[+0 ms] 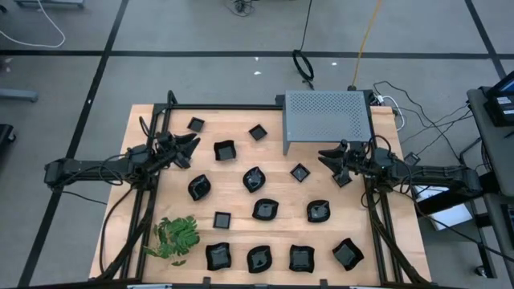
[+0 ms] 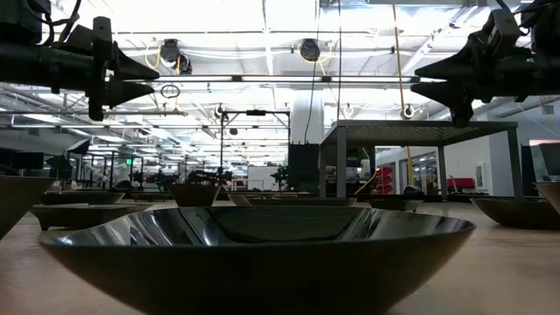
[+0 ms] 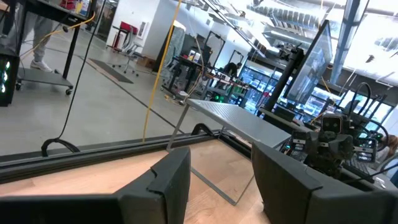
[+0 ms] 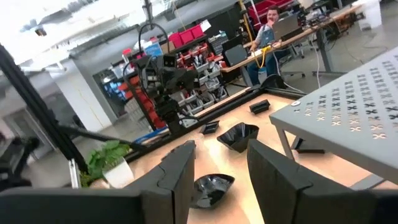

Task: Pick & Place Mini shaped plates
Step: Put the black square plate on the shelf

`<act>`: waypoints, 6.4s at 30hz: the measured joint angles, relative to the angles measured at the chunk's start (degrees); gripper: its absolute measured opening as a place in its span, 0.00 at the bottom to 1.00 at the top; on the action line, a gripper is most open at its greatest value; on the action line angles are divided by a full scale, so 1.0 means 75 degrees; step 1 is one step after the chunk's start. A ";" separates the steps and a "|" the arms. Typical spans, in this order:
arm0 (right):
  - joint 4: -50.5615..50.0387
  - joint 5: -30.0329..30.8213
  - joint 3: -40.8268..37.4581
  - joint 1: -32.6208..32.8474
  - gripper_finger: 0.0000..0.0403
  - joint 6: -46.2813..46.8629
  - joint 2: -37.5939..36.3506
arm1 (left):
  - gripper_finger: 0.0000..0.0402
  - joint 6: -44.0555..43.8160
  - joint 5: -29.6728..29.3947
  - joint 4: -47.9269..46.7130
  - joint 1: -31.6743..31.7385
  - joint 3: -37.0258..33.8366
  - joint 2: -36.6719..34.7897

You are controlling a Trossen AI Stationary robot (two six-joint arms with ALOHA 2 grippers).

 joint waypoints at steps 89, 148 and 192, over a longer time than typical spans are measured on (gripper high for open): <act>-0.8824 0.0753 0.3407 0.1253 0.33 0.4223 0.6764 | 0.43 0.0003 -0.0003 -0.0006 0.0001 0.0002 0.0002; -0.0904 -0.2090 0.3885 -0.0318 0.00 0.0234 0.3704 | 0.43 0.0003 0.0000 -0.0006 0.0001 0.0000 0.0001; -1.0511 0.3160 0.8000 -0.4901 0.23 -0.4036 0.6551 | 0.43 0.0000 -0.0003 -0.0007 0.0000 0.0003 0.0003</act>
